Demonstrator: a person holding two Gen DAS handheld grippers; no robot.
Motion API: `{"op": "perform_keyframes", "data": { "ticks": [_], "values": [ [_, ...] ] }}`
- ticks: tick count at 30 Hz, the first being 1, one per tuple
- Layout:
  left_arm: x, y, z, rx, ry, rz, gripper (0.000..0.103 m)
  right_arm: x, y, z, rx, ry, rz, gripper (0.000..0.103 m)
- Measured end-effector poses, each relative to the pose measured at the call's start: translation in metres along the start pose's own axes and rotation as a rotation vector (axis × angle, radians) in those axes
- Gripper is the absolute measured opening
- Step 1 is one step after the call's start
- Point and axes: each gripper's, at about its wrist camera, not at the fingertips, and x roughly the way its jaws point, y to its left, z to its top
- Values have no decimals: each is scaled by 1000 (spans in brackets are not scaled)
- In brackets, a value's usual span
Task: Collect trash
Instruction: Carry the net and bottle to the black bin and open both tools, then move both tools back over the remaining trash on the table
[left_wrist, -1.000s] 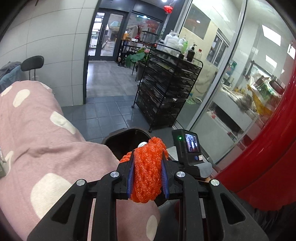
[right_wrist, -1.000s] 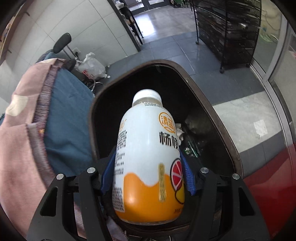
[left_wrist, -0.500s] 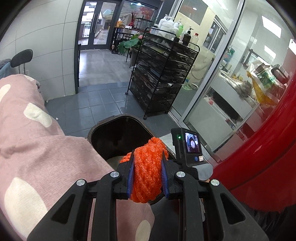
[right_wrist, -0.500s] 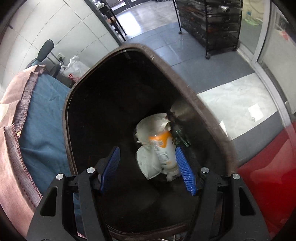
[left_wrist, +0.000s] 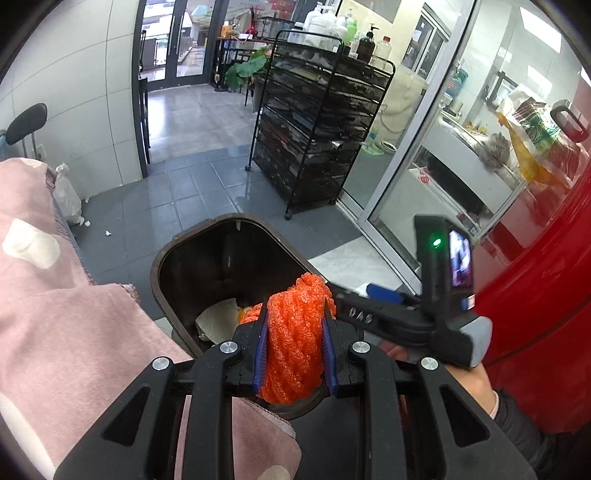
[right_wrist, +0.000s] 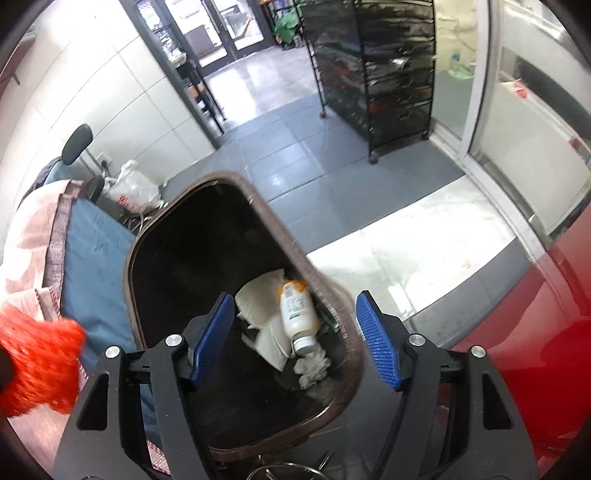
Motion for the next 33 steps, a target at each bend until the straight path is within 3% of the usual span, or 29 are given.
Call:
{"op": "perform_keyframes", "data": {
  "ticks": [2,4,10,12,23,33],
  "values": [
    [1,0,-1,-2,2,1,37,-4,-1,2,2,-10,-5,70],
    [0,1,-1,-9,-12,14,64,-6,-2,3,3,-11,-5,70],
    [-7,0,-2,-9,-39,21,86,-11,1,6,-5,-20,-1,72],
    [-11,-1,-2,-5,-49,25,89,-14,4,6,-11,-30,-4,77],
    [-54,5,-8,-6,-149,59,96,-38,31,12,-53,-78,33,81],
    [-109,24,-32,9,-242,173,97,-65,82,11,-137,-105,116,82]
  ]
}}
